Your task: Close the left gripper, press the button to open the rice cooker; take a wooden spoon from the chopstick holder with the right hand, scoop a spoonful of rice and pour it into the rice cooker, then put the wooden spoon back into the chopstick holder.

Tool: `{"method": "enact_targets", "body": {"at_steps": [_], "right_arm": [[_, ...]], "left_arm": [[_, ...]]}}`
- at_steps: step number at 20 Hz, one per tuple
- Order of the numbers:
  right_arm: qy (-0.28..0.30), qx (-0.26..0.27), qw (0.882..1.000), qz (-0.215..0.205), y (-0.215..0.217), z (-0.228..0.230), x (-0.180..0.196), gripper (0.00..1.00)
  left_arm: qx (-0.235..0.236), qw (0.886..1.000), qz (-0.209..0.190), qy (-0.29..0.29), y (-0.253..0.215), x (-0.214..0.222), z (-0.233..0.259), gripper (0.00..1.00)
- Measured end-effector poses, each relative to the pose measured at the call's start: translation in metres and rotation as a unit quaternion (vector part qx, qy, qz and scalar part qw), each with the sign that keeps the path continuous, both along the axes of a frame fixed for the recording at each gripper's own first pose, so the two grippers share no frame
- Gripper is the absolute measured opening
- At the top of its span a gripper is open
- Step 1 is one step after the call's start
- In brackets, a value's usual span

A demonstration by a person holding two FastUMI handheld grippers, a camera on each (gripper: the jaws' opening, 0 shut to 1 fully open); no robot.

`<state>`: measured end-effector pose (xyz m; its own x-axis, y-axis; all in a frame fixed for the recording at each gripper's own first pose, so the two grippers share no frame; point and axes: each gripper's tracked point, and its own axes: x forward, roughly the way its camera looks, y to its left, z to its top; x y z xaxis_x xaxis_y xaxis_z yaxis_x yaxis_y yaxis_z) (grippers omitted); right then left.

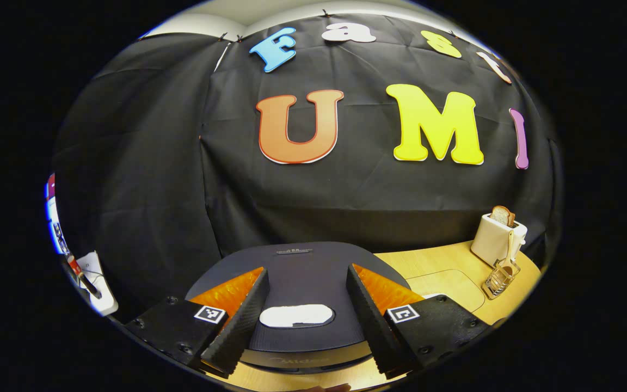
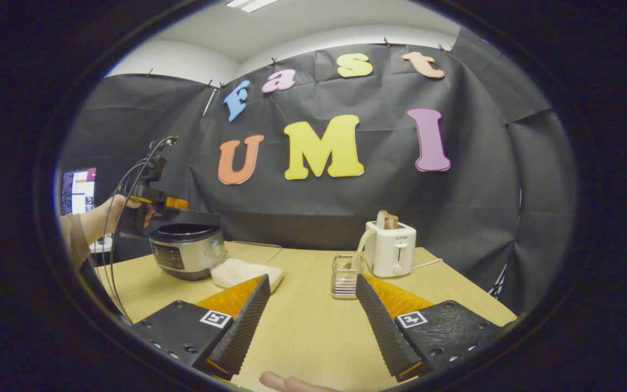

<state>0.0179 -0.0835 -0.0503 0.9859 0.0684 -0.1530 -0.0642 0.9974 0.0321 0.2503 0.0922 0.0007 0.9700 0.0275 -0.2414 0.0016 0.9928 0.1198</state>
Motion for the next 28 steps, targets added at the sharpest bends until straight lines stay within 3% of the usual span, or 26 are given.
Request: {"method": "enact_targets", "body": {"at_steps": [5, 6, 7, 8, 9, 13, 14, 15, 19, 24, 28], "right_arm": [[-0.001, 0.002, 1.0, 0.007, 0.002, -0.002, -0.008, 0.94], [0.0, 0.0, 1.0, 0.007, 0.002, -0.002, -0.01, 0.94], [0.0, -0.003, 1.0, 0.009, 0.003, -0.004, -0.012, 0.94], [0.0, -0.005, 1.0, 0.011, 0.004, -0.005, -0.013, 0.94], [0.001, -0.006, 1.0, 0.013, 0.004, -0.006, -0.015, 0.94], [0.008, 0.0, 1.0, 0.02, 0.008, -0.01, -0.018, 0.94], [0.009, 0.002, 1.0, 0.019, 0.008, -0.01, -0.019, 0.94], [0.01, 0.004, 1.0, 0.019, 0.008, -0.01, -0.019, 0.94], [0.011, 0.002, 1.0, 0.017, 0.015, -0.006, -0.024, 0.94], [-0.004, -0.011, 1.0, 0.007, 0.025, 0.012, -0.035, 0.94], [-0.026, -0.015, 1.0, -0.007, 0.039, 0.034, -0.04, 0.94]], "left_arm": [[0.02, 1.0, 0.013, -0.006, 0.002, -0.009, -0.021, 0.93], [0.023, 1.0, 0.015, -0.007, 0.002, -0.013, -0.029, 0.84], [0.025, 0.999, 0.017, -0.027, 0.003, -0.017, -0.028, 0.93], [0.027, 0.998, 0.019, -0.048, 0.003, -0.018, -0.024, 0.85], [0.026, 0.998, 0.025, -0.055, 0.005, -0.025, -0.026, 0.9], [0.022, 0.995, 0.041, -0.084, 0.006, -0.04, -0.025, 0.89], [0.023, 0.996, 0.043, -0.077, 0.006, -0.041, -0.03, 0.84], [0.02, 0.996, 0.048, -0.07, 0.006, -0.043, -0.036, 0.88], [0.022, 0.995, 0.049, -0.084, 0.004, -0.053, -0.03, 0.87], [0.036, 0.996, 0.049, -0.072, -0.008, -0.103, -0.028, 0.85], [0.044, 0.993, 0.038, -0.107, -0.023, -0.16, -0.01, 0.98]]}}
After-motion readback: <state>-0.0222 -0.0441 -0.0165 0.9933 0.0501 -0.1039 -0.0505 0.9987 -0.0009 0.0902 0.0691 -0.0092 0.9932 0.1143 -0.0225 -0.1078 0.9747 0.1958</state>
